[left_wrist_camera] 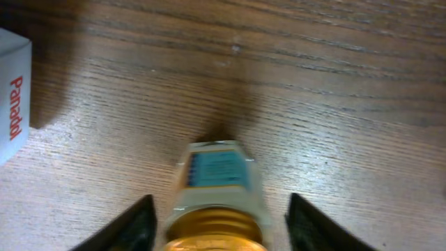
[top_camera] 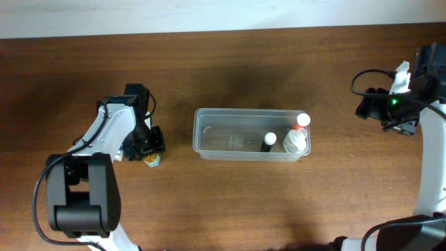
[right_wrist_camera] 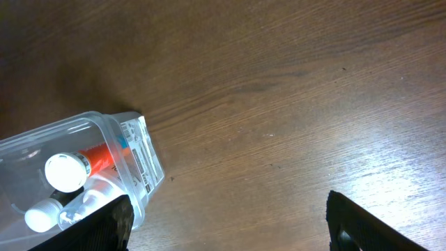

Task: Pack container
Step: 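Grasp the gold-capped jar with the left gripper, then place the gold-capped jar into the container beside the dark bottle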

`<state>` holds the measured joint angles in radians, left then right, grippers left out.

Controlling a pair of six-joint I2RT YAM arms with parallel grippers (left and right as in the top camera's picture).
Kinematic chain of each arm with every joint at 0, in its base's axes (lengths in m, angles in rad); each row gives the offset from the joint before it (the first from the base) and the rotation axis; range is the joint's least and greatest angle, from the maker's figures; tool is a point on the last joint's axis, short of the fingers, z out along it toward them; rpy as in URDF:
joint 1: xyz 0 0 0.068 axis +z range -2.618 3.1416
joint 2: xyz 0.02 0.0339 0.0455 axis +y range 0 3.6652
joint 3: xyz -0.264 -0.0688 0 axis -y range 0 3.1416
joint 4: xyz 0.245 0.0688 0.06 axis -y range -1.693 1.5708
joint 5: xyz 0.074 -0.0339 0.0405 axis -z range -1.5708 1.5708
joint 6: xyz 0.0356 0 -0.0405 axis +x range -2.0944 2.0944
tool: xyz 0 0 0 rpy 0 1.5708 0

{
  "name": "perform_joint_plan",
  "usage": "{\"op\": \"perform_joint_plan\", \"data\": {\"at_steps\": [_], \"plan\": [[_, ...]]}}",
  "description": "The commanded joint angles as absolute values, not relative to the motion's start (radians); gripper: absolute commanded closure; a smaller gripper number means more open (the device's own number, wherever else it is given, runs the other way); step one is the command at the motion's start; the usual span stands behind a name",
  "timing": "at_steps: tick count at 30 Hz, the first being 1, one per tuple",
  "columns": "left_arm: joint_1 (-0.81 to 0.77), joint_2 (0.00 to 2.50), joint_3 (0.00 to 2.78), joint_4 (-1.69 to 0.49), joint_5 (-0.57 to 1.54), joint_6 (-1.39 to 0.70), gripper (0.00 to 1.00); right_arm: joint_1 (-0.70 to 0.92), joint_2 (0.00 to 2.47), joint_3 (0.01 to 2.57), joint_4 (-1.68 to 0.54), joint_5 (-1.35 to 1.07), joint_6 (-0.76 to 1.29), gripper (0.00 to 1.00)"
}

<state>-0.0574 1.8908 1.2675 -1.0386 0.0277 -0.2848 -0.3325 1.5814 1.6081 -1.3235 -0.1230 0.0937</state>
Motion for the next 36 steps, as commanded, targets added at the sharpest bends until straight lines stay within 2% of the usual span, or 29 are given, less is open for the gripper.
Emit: {"op": "perform_joint_plan", "data": {"at_steps": [1, 5, 15, 20, 28, 31, 36], "plan": [[-0.052, 1.899, 1.261, -1.047, 0.038, -0.283, 0.47, -0.334, 1.581, 1.607, -1.324, -0.132, 0.082, 0.19], [-0.052, 1.899, 1.261, -1.063, 0.038, -0.283, 0.50, -0.334, 1.581, 1.607, -1.324, -0.132, 0.082, 0.20], [-0.052, 1.894, 1.307, -1.071, 0.038, -0.283, 0.73, -0.334, 1.581, 1.607, -1.324, -0.132, 0.082, 0.20], [-0.066, 1.843, 1.412, -1.137, 0.038, -0.283, 0.73, -0.334, 1.581, 1.607, -1.324, -0.132, 0.083, 0.19], [-0.273, 1.692, 1.627, -1.192, 0.038, -0.283, 0.73, -0.334, 1.581, 1.607, -1.324, -0.132, 0.083, 0.19], [-0.422, 1.678, 1.650, -1.103, 0.038, -0.283, 0.73, -0.334, 1.581, 1.607, -1.324, -0.132, 0.083, 0.19], [-0.572, 1.731, 1.650, -0.977, 0.038, -0.283, 0.73, -0.334, 1.581, 1.607, -1.324, -0.132, 0.083, 0.19]]}}
